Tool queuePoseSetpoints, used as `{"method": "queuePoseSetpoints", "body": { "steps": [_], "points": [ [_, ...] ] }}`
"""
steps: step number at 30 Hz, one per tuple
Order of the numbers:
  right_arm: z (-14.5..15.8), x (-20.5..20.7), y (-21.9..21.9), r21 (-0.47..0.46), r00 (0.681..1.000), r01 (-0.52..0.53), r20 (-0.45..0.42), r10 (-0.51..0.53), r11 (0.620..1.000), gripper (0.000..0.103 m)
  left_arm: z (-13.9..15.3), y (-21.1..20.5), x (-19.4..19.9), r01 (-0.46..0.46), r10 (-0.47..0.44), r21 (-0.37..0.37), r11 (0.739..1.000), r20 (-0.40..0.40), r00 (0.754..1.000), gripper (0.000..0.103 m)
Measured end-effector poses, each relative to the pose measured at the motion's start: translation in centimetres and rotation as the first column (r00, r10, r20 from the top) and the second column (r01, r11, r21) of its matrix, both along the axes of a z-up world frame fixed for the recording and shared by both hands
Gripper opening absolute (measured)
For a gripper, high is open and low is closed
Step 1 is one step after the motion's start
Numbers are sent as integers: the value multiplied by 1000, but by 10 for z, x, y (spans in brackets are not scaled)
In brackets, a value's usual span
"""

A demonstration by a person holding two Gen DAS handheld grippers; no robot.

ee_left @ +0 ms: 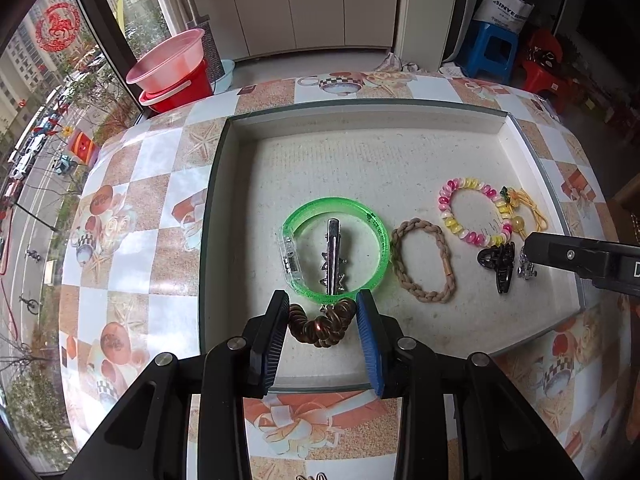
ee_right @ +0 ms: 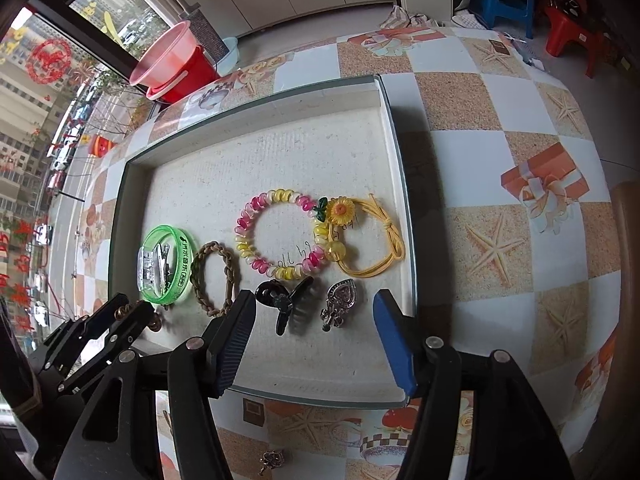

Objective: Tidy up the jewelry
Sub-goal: 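Lower the coil hair tie into the tray with the left tool while the right tool drops the pendant there, then move the left tool to the beige bunny hair clip while the right tool moves to the purple heart pendant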

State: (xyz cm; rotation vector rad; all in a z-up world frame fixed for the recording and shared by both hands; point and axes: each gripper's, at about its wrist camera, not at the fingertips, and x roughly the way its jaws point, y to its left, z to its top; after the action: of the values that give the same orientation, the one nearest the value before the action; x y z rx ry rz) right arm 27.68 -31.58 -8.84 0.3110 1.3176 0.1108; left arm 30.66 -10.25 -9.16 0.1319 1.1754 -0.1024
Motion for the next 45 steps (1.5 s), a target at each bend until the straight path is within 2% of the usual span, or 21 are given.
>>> {"method": "queuePoseSetpoints", "body": {
  "steps": [2, 4, 6, 7, 8, 9, 10, 15, 16, 22, 30, 36, 40, 45],
  "points": [
    [6, -4, 2, 7, 1000, 2, 8, -2, 1000, 67, 6, 1, -3, 1, -1, -6, 1000, 10, 1000, 48],
    [12, -10, 3, 15, 1000, 0, 17, 0, 1000, 82, 13, 2, -7, 1, -1, -12, 1000, 22, 1000, 48],
    [18, -16, 5, 22, 1000, -2, 31, 1, 1000, 82, 20, 4, -13, 1, 0, -18, 1000, 34, 999, 48],
    [22, -20, 6, 23, 999, -4, 35, 3, 1000, 82, 23, 5, -16, 1, 0, -20, 1000, 40, 999, 55],
    [24, -24, 7, 23, 999, -4, 36, 3, 1000, 82, 26, 7, -19, -1, 1, -20, 1000, 43, 999, 70],
    [27, -29, 7, 24, 999, -4, 36, 3, 1000, 82, 31, 9, -24, -10, 11, -19, 1000, 56, 998, 99],
    [29, -33, 7, 26, 999, -4, 37, 3, 1000, 82, 36, 11, -30, -17, 19, -22, 1000, 83, 996, 103],
    [36, -61, 7, 32, 999, 10, 35, -11, 999, 82, 46, 20, -51, -9, 12, -35, 999, 80, 997, 103],
    [37, -66, 7, 34, 999, 14, 29, -15, 999, 85, 47, 22, -56, -8, 10, -34, 999, 76, 997, 103],
    [32, -102, 10, 25, 1000, 26, -3, -26, 999, 87, 43, 32, -84, -8, 8, -17, 1000, 46, 999, 103],
    [24, -140, 12, 8, 998, 57, -18, -57, 998, 87, 30, 49, -124, -28, 28, -16, 999, -6, 1000, 103],
    [17, -167, 25, -65, 999, 21, -40, -24, 998, 87, 15, 55, -149, -30, 30, 11, 999, -55, 998, 103],
    [7, -183, 28, -69, 997, 30, -72, -35, 997, 87, 6, 59, -161, -26, 28, 26, 999, -78, 997, 103],
    [-3, -196, 33, -76, 994, 29, -106, -37, 997, 87, -5, 67, -164, -65, 66, 15, 998, -109, 992, 103]
  ]
}}
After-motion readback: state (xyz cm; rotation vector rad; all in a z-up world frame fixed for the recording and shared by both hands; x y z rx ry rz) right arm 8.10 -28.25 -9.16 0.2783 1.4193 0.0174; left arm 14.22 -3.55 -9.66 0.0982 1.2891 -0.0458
